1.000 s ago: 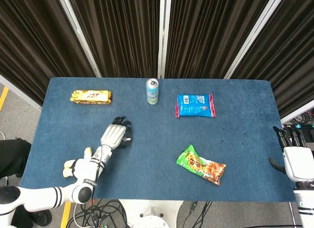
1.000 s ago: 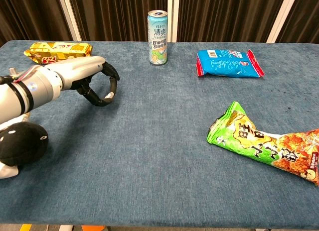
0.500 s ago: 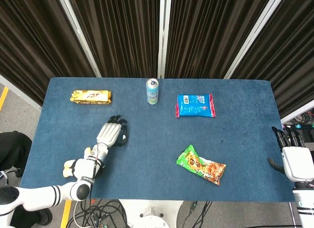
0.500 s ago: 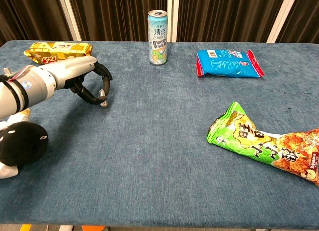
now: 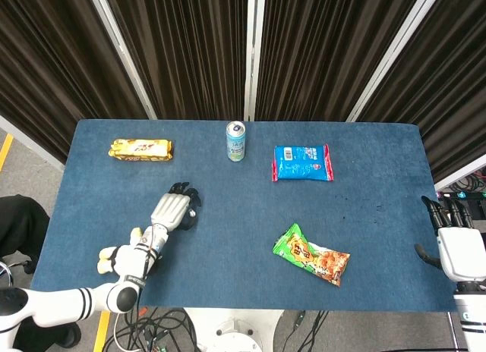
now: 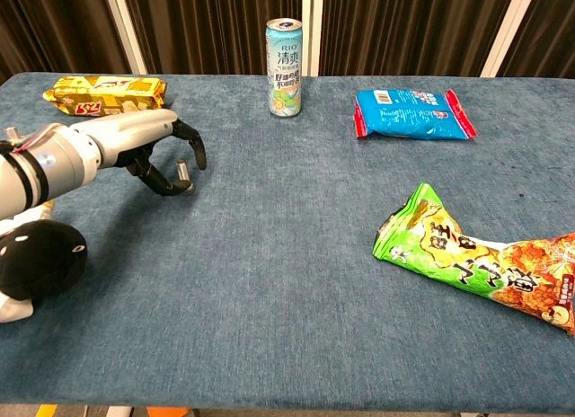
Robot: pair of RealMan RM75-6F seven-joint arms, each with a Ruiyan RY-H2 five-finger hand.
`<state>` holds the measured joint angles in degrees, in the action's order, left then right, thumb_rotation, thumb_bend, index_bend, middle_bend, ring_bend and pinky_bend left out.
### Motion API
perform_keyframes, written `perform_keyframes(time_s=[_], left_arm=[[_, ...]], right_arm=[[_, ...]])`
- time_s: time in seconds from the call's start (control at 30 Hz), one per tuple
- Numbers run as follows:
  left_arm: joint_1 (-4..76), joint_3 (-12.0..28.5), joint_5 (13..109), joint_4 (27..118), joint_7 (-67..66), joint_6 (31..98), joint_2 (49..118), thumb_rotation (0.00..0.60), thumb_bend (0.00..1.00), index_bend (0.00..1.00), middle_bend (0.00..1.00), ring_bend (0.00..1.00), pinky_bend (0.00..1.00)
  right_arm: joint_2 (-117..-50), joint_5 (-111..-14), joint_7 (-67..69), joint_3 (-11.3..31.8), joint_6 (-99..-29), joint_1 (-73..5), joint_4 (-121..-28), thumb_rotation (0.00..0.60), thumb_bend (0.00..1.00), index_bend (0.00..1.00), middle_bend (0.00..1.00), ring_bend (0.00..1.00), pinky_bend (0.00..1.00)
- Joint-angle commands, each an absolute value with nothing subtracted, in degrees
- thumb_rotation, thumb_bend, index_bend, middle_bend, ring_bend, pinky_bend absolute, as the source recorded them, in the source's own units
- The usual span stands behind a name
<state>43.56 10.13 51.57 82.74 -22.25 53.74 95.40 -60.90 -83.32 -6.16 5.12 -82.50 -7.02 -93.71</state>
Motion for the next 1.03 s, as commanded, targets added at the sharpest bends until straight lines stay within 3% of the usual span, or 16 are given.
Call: perform_keyframes(time_s=[0.03, 0.3, 0.57, 0.83, 1.03], left_arm=[[43.3, 9.9, 52.2, 85.0, -22.3, 54.0, 93.7, 0.600, 0.39, 0.23, 0.14, 0.01, 0.00], [37.0, 11.3, 58.0, 93.4, -18.5, 64.2, 80.6, 0.600, 0.20, 0.19, 0.14, 0.01, 0.00], [26.2, 7.2, 64.7, 95.4, -13.7, 75.7, 68.9, 0.600, 0.13, 0.21, 0.14, 0.01, 0.00], [16.0, 0.9, 71.9, 96.3, -12.3, 85.9, 66.8, 0.600, 0.13, 0.23, 0.14, 0.01, 0.00], [11.3, -1.4, 75.8, 96.9, -12.6, 90.6, 67.6, 0.600, 0.12, 0.23, 0.14, 0.01, 0.00]], right_arm=[[-60.9, -83.3, -6.0, 5.1, -82.2, -7.2, -93.6, 0.600, 0.12, 0.06, 0.16, 0.00, 0.06], [-59.6, -83.1, -3.0, 5.6, -80.7, -8.0, -92.7, 0.600, 0.13, 0.06, 0.17, 0.00, 0.06], [-59.7, -84.7, 2.9, 4.9, -79.9, -8.3, -91.1, 0.600, 0.15, 0.06, 0.16, 0.00, 0.00], [-60.5, -85.9, 3.2, 4.3, -81.1, -7.9, -91.9, 0.600, 0.15, 0.06, 0.15, 0.00, 0.00], [-60.5, -86.5, 4.0, 3.9, -80.7, -8.0, -92.3, 0.600, 0.15, 0.06, 0.15, 0.00, 0.00]])
